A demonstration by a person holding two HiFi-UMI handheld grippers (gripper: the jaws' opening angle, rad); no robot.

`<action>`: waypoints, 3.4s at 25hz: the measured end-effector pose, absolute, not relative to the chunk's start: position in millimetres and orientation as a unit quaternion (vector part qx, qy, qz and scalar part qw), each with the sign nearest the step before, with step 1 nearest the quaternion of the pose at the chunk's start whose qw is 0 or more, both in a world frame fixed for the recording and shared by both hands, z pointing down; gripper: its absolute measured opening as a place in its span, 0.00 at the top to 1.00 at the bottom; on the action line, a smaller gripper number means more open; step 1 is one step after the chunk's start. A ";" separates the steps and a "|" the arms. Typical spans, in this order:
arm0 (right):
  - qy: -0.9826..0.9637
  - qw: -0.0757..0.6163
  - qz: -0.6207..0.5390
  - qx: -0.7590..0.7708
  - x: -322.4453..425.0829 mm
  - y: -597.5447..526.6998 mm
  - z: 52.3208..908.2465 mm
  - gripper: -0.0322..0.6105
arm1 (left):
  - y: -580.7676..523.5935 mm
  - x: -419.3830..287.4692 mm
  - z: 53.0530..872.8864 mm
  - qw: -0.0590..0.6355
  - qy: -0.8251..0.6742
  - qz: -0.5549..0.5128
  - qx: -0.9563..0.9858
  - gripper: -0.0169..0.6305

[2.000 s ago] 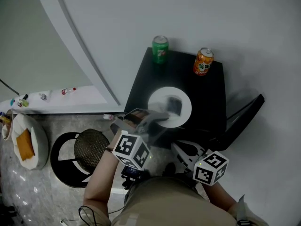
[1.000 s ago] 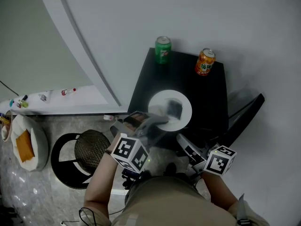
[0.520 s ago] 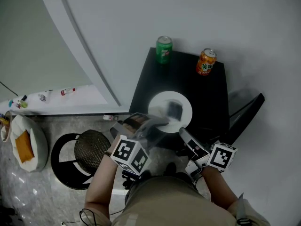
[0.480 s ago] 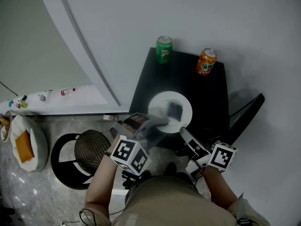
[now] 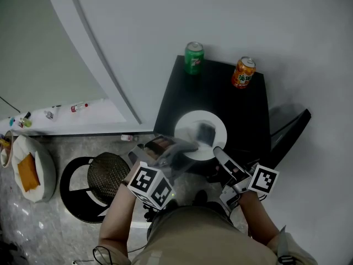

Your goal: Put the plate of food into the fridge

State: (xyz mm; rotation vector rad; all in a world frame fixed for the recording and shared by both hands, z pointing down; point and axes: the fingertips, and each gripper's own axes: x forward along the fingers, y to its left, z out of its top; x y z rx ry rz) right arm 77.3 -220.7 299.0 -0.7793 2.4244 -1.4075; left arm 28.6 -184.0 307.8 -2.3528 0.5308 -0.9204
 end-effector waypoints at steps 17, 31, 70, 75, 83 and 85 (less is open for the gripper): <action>0.785 0.156 -0.546 -0.246 75.2 -218.1 305.0 0.85 | -179.7 26.1 309.9 0.294 0.193 -0.352 -0.868 0.83; 0.776 0.160 -0.561 -0.238 72.4 -217.3 305.4 0.85 | -175.2 25.2 309.0 0.301 0.195 -0.355 -0.864 0.84; 0.738 0.186 -0.600 -0.247 62.5 -153.0 314.5 0.88 | -111.6 12.6 317.0 0.314 0.192 -0.349 -0.862 0.84; 0.734 0.191 -0.600 -0.256 62.6 -154.6 320.7 0.88 | -114.0 12.1 324.3 0.316 0.185 -0.344 -0.865 0.84; 0.731 0.196 -0.596 -0.270 50.4 -110.0 317.7 0.88 | -70.8 -1.0 320.6 0.321 0.173 -0.337 -0.868 0.84; 0.728 0.197 -0.597 -0.271 47.4 -105.5 320.1 0.88 | -66.8 -4.2 323.1 0.320 0.170 -0.338 -0.869 0.84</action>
